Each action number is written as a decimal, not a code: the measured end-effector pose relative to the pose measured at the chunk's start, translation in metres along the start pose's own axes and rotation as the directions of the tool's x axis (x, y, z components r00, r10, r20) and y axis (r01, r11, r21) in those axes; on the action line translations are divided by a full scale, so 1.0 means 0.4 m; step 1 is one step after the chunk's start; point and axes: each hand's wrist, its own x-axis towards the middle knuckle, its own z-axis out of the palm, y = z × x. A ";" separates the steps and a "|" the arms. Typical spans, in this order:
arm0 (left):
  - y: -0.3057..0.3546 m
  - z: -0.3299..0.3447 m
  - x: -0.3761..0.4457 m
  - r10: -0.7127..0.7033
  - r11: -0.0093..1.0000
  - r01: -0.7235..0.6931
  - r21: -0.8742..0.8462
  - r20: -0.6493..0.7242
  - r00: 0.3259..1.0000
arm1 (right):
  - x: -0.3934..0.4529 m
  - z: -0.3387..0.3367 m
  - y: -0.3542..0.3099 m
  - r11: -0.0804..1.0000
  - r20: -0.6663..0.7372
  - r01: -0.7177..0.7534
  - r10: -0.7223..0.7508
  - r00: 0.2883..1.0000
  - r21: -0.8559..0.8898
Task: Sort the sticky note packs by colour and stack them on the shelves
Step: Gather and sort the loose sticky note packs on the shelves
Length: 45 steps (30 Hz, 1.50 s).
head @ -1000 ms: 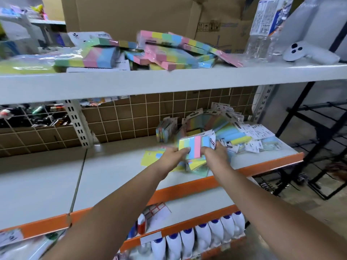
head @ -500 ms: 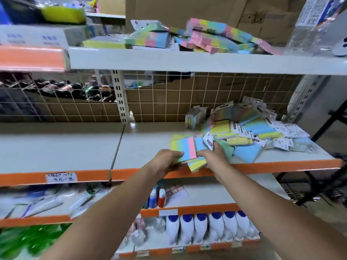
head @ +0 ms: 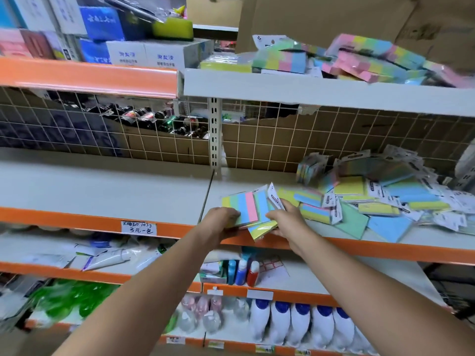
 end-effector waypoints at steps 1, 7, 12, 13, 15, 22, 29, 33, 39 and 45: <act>0.008 -0.017 0.004 -0.006 1.000 0.006 -0.004 0.000 1.000 | 0.008 0.017 -0.003 1.000 0.000 -0.003 0.003 1.000 -0.013; 0.075 -0.137 0.027 -0.019 0.998 0.018 0.052 0.017 1.000 | 0.051 0.140 -0.026 0.999 -0.022 -0.033 0.034 0.999 0.038; 0.126 -0.245 0.061 -0.025 0.994 0.022 0.104 0.025 0.999 | 0.082 0.254 -0.037 0.996 -0.028 -0.027 0.030 0.999 0.082; 0.134 -0.263 0.069 -0.026 0.993 0.023 0.118 0.017 1.000 | 0.088 0.277 -0.037 0.993 -0.031 -0.029 0.033 0.999 0.113; 0.149 -0.298 0.082 -0.028 0.990 0.030 0.140 -0.016 0.999 | 0.099 0.320 -0.034 0.985 -0.042 -0.049 0.056 0.998 0.166; 0.182 -0.420 0.116 -0.001 0.977 0.035 0.210 -0.159 0.987 | 0.136 0.435 -0.016 0.984 -0.046 -0.112 0.120 0.992 0.136; 0.186 -0.475 0.125 -0.021 0.930 0.078 0.360 -0.160 0.987 | 0.154 0.467 0.019 0.988 -0.066 -0.149 0.148 0.987 -0.023; 0.180 -0.484 0.122 0.025 0.873 0.059 0.484 -0.165 0.986 | 0.160 0.472 0.021 0.990 -0.107 -0.127 0.120 0.987 -0.067; 0.182 -0.516 0.154 0.060 0.767 0.084 0.637 -0.200 0.978 | 0.162 0.489 0.023 0.963 -0.136 -0.063 0.027 0.990 -0.263; 0.173 -0.501 0.172 0.038 0.723 0.061 0.688 -0.128 0.991 | 0.162 0.450 0.031 0.877 -0.241 -0.116 0.000 0.971 -0.466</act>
